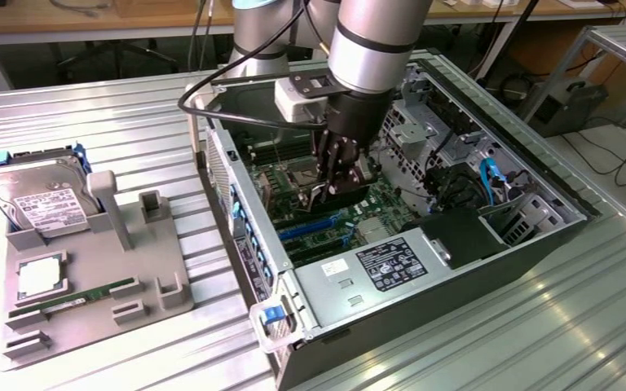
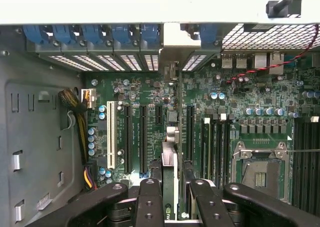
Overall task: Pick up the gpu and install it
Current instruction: 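Insert the gpu into the slot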
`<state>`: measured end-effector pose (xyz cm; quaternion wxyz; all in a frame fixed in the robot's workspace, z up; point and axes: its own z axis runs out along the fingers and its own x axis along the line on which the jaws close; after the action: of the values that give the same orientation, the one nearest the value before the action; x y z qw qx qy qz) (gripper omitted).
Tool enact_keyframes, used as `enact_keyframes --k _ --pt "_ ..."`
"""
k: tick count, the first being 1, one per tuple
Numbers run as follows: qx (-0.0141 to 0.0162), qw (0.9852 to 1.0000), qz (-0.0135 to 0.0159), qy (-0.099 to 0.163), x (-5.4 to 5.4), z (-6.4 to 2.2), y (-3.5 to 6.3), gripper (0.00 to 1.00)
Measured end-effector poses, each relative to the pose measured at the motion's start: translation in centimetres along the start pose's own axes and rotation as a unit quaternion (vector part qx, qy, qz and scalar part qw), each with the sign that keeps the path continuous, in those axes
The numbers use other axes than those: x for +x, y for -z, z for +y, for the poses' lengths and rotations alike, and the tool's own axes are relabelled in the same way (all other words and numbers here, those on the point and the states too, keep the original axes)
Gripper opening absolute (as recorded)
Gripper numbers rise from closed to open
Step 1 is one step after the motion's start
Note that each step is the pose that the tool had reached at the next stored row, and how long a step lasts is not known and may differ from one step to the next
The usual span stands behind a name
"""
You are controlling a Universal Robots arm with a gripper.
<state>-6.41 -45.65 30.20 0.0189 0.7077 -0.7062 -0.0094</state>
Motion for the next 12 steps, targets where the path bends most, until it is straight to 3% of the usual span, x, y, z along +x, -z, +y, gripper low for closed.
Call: enact_keyframes --k 12 --pt "0.0002 1.0000 0.0001 0.000 0.19 0.23 -0.52 0.26"
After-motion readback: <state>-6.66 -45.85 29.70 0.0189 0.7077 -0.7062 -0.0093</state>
